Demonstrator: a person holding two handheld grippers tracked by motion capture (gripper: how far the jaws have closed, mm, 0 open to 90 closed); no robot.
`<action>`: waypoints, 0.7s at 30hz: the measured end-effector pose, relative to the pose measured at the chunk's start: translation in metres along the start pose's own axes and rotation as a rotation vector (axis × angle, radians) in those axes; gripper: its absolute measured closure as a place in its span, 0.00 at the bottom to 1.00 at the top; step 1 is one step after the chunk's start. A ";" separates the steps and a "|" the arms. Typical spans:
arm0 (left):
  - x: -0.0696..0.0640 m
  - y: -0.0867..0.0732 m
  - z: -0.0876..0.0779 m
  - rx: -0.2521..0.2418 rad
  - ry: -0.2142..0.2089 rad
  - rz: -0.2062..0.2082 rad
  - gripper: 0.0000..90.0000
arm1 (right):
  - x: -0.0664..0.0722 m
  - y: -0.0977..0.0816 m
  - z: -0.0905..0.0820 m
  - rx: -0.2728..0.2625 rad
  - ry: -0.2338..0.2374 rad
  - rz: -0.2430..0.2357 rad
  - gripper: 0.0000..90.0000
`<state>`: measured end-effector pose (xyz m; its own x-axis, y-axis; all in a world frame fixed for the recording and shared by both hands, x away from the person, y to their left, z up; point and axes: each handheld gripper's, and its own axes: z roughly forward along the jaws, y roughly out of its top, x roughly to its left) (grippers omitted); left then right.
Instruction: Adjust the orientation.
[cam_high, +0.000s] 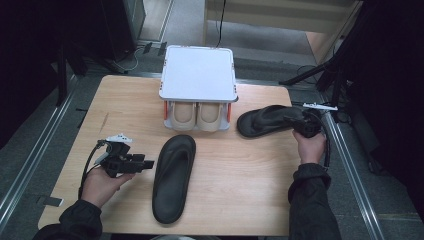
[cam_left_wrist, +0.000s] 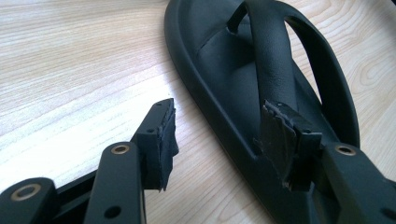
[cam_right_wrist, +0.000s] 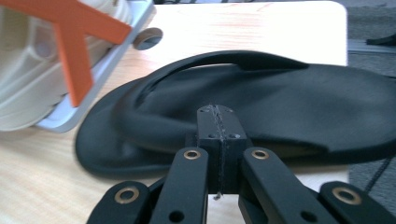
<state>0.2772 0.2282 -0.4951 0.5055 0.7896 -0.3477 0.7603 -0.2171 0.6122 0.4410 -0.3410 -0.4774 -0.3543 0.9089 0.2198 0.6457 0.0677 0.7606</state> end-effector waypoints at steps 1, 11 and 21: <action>0.000 -0.001 -0.001 -0.005 0.001 0.005 0.52 | -0.002 0.002 0.002 0.002 -0.006 -0.004 1.00; -0.002 -0.006 -0.001 -0.002 0.005 -0.001 0.51 | -0.019 0.010 0.025 0.042 -0.035 0.029 1.00; -0.002 -0.006 -0.001 -0.003 0.005 0.002 0.51 | -0.014 0.008 0.031 0.082 -0.042 0.003 1.00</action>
<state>0.2713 0.2286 -0.4977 0.5053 0.7920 -0.3428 0.7579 -0.2174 0.6151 0.4720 -0.3409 -0.4930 -0.3245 0.9255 0.1952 0.7007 0.0966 0.7069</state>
